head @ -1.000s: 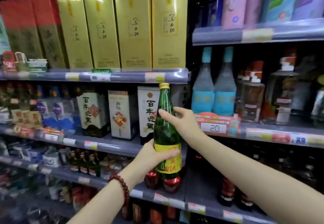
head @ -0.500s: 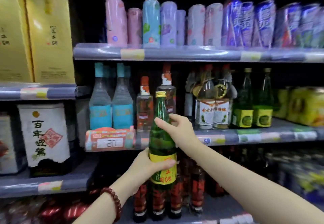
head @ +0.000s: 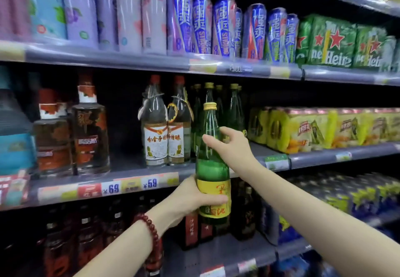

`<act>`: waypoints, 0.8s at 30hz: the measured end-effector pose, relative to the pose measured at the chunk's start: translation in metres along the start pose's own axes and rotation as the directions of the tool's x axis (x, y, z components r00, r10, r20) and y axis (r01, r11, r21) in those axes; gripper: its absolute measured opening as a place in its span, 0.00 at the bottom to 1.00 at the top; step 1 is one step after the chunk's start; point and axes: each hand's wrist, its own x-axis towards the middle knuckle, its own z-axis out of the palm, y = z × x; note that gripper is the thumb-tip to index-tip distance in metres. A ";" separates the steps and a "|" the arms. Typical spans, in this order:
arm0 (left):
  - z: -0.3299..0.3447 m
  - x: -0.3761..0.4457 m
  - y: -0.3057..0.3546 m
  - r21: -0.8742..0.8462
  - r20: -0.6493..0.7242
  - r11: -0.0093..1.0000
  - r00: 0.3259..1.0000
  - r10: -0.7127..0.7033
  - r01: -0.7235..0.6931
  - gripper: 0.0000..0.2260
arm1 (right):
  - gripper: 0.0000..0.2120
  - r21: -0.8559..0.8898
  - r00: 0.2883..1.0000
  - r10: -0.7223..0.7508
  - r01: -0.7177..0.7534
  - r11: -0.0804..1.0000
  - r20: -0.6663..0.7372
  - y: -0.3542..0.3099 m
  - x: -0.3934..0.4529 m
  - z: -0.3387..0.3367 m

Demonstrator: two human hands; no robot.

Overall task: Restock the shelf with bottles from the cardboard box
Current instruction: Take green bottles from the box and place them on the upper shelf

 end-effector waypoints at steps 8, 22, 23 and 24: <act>0.052 0.062 0.027 0.116 0.006 0.992 0.998 0.057 -0.057 0.36 | 0.24 -0.060 0.991 0.012 -0.021 0.998 -0.135 0.009 0.020 -0.080; 0.117 0.178 0.053 0.450 -0.355 0.878 0.870 0.343 -0.163 0.35 | 0.08 -0.029 0.926 -0.315 0.316 0.948 -0.206 0.064 0.084 -0.156; 0.120 0.185 0.052 0.465 -0.380 0.871 0.853 0.357 -0.157 0.34 | 0.08 -0.017 0.921 -0.338 0.341 0.940 -0.193 0.068 0.089 -0.159; 0.123 0.191 0.051 0.479 -0.405 0.866 0.837 0.367 -0.147 0.33 | 0.09 -0.002 0.916 -0.357 0.363 0.932 -0.182 0.073 0.094 -0.161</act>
